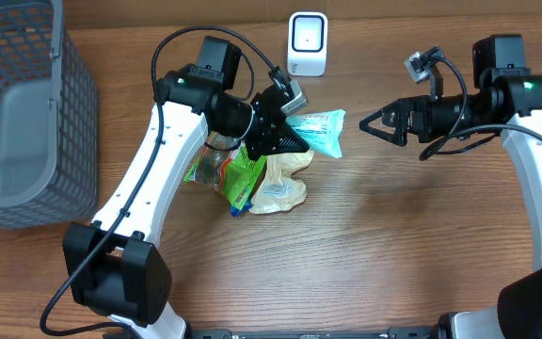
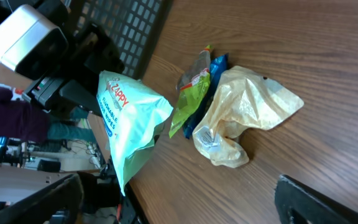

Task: Scan the item barcode
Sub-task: 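Carry the wipes pack toward the right gripper above table centre, then grasp the wipes pack end with the right gripper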

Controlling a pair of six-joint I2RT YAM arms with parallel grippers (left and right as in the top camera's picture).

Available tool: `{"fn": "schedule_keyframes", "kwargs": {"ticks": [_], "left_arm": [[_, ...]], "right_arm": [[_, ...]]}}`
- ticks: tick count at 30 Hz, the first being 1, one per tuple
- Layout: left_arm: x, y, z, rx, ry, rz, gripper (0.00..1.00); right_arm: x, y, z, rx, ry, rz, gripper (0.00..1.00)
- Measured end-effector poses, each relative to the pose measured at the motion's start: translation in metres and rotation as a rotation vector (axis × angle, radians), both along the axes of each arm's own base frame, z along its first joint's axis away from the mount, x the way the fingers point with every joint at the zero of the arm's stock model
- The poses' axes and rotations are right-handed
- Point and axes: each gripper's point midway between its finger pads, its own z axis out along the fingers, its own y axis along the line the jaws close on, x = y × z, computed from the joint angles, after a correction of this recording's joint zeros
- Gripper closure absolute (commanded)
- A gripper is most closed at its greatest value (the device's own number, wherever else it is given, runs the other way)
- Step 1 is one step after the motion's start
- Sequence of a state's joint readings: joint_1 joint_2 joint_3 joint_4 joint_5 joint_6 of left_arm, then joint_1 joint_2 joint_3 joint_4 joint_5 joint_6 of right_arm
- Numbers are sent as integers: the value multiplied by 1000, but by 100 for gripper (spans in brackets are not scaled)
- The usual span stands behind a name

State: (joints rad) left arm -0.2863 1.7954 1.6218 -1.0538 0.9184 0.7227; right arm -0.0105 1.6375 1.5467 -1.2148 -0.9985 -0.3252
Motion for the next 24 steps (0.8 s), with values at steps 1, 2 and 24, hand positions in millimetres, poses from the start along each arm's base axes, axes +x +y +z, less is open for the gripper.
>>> {"fn": "schedule_keyframes", "kwargs": {"ticks": [1, 2, 24], "left_arm": [[1, -1, 1, -7, -11, -6, 96], [1, -2, 2, -14, -21, -12, 96], [9, -7, 10, -55, -24, 13, 96]], "right_arm": [[1, 0, 1, 3, -6, 2, 8], [1, 1, 2, 7, -12, 5, 9], [7, 67, 1, -10, 25, 25, 25]]}}
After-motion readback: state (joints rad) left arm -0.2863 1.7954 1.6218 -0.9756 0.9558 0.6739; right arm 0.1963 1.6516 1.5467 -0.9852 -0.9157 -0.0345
